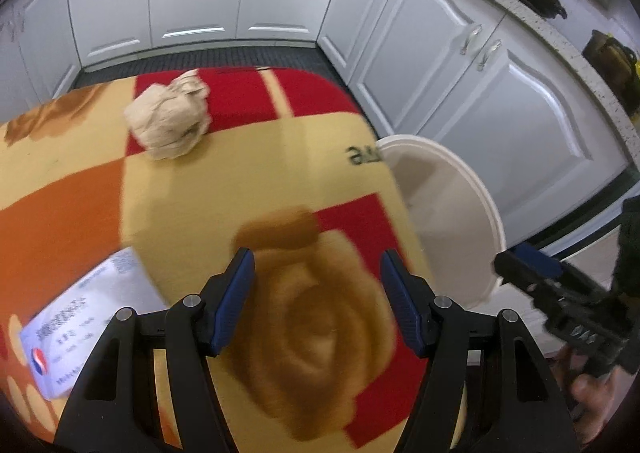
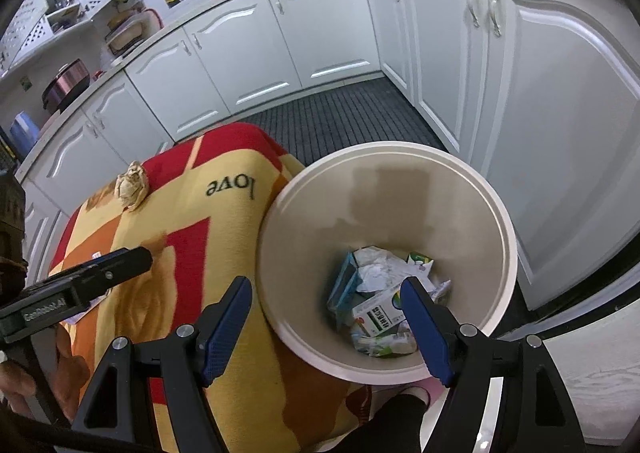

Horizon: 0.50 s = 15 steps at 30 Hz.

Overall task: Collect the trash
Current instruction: 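Grasp the white pill box with the left tool while the right tool grasps the crumpled paper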

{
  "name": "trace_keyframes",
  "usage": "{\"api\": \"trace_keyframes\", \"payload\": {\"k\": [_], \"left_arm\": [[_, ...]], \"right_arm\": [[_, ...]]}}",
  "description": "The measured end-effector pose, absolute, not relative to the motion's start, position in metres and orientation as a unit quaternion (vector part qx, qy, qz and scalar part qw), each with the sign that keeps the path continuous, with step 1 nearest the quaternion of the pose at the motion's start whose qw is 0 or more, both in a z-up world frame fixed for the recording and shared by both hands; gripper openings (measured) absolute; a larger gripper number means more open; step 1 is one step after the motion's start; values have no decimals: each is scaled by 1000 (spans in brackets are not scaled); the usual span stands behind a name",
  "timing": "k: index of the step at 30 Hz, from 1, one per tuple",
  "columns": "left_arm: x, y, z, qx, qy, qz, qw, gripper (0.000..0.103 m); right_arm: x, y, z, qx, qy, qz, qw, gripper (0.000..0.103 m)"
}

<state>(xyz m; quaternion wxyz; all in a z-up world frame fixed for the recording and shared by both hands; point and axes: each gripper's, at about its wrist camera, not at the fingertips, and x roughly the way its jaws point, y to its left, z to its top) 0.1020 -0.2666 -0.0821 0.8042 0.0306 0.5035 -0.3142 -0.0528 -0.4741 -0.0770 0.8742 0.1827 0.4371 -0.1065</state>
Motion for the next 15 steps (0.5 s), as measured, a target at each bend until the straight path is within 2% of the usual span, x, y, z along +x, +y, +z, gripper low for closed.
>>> {"api": "trace_keyframes", "payload": {"k": [15], "left_arm": [[165,-141,-94,2,512,-197,836,64]], "right_arm": [[-19,-415,-70,167,437,-42,883,75]]}}
